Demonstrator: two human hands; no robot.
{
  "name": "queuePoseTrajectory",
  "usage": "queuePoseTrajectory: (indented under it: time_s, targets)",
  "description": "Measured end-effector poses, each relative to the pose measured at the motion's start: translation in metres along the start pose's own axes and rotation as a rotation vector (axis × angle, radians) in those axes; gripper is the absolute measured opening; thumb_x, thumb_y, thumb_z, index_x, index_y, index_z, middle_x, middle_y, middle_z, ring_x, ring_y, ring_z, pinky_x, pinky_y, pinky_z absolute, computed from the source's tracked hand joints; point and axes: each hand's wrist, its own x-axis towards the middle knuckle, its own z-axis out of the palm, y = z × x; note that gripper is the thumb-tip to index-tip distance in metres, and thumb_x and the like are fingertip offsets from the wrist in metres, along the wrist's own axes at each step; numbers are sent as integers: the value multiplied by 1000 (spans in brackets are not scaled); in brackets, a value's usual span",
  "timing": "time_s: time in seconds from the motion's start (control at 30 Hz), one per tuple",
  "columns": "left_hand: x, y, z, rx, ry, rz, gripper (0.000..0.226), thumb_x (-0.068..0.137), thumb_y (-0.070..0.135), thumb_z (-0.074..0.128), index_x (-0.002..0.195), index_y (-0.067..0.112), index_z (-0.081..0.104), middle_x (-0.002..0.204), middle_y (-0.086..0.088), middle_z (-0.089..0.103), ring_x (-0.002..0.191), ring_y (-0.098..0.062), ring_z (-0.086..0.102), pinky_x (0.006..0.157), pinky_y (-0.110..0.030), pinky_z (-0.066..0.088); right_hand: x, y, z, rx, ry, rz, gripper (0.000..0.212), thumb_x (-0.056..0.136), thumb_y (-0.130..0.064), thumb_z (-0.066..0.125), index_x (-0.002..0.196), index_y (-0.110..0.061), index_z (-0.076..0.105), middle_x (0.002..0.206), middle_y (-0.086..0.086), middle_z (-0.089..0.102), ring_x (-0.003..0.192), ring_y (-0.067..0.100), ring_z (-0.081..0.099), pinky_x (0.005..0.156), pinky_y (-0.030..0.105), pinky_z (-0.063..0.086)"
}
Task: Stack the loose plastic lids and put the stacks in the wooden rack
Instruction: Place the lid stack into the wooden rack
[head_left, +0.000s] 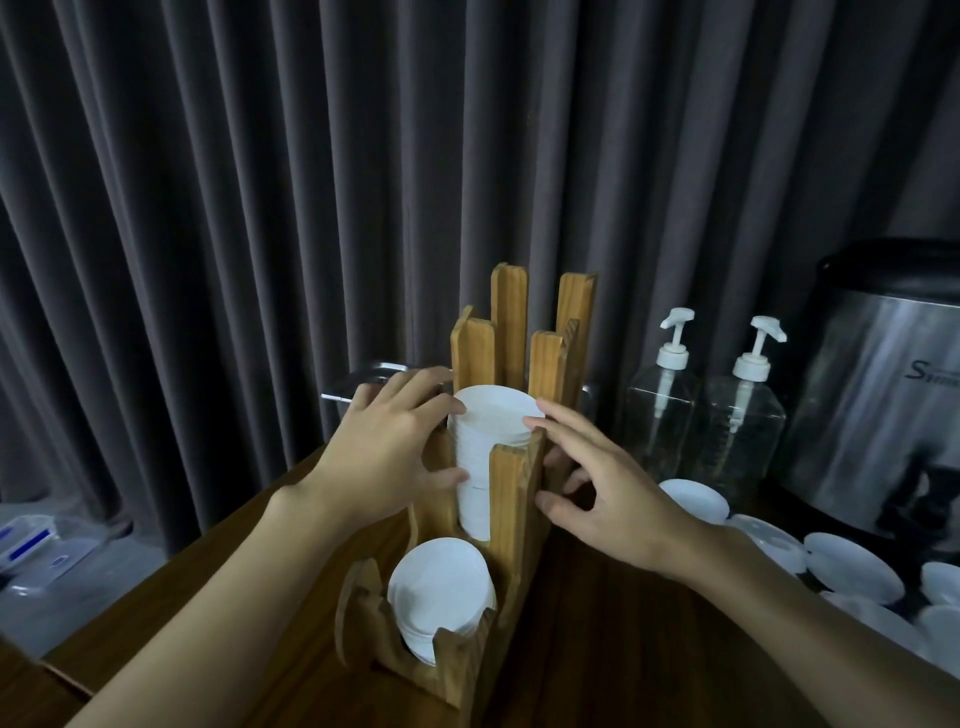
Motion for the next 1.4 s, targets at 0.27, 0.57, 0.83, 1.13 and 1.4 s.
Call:
queuePoseTrajectory:
  time_s: [0.27, 0.57, 0.83, 1.13, 1.4]
  targets:
    - [-3, 11, 0, 141, 37, 39, 57, 72, 48, 88, 118, 19, 72, 128, -8, 67, 119, -35, 63, 100, -57, 46, -2, -8, 4, 125, 18, 16, 77, 89, -23, 70, 153, -38, 31, 159, -26, 22, 121, 2, 52, 92, 33, 55]
    - [-8, 13, 11, 116, 104, 60, 51, 76, 51, 84, 116, 24, 68, 139, -10, 60, 128, -37, 56, 100, -60, 46, -3, -6, 4, 67, 6, 10, 73, 90, -27, 68, 153, -35, 33, 160, -29, 17, 123, 2, 49, 92, 29, 54]
    - [-9, 15, 9, 156, -1, 59, 55, 79, 51, 81, 130, 35, 64, 136, -6, 62, 130, -37, 54, 105, -65, 40, -5, -6, 5, 141, -37, 41, 65, 91, -36, 66, 140, -60, 32, 160, -33, 17, 122, 0, 51, 90, 23, 50]
    - [-9, 16, 14, 265, 168, 140, 44, 76, 41, 84, 114, 21, 72, 122, -12, 69, 123, -41, 59, 108, -68, 32, -4, -12, 4, 213, -19, 42, 69, 88, -28, 67, 150, -37, 38, 161, -32, 15, 125, 6, 52, 95, 39, 54]
    - [-5, 17, 20, 230, 220, 151, 42, 79, 42, 81, 114, 22, 70, 124, -10, 68, 126, -38, 57, 109, -69, 31, -5, -11, 3, 189, 17, 14, 67, 88, -28, 65, 149, -37, 39, 161, -31, 16, 124, 7, 51, 93, 37, 55]
